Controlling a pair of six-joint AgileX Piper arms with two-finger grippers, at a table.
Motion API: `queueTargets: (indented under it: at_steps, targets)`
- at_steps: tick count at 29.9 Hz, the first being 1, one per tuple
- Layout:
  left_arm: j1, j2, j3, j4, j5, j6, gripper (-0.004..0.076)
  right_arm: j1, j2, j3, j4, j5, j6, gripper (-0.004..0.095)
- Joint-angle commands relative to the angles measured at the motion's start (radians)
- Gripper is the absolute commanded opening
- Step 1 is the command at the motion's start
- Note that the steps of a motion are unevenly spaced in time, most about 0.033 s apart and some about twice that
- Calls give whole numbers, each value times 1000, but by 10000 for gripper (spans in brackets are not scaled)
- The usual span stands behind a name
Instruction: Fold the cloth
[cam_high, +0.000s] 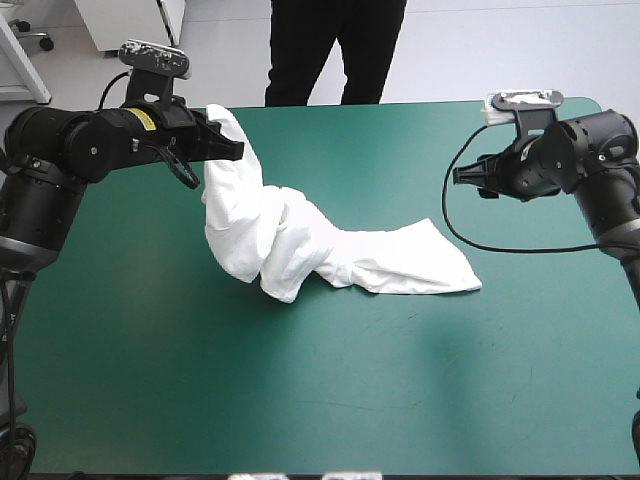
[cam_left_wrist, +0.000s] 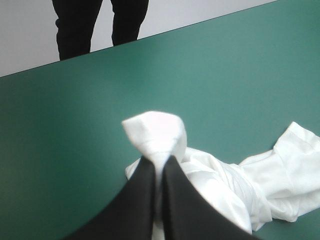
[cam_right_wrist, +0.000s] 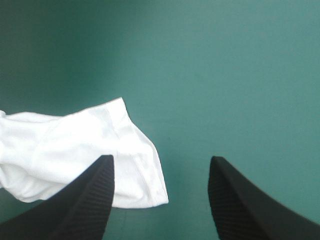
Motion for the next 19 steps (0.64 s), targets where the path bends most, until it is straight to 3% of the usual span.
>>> queueTargets:
  at_steps: [1,7,12,19]
  targets:
    - [-1,-33,-34,-7,-82,-6,-9,-44,-11,48,14,-36,-2,537]
    - [-1,-28,-34,-7,-85,-6,-9,-94,14,208,113,-75,-52,537]
    - [-1,-19,-34,-7,-85,-6,-9,-98,29,347,194,-170,-84,537]
    - [-1,-9,-34,-11,-80,-6,-9,-98,108,403,214,-227,-104,537]
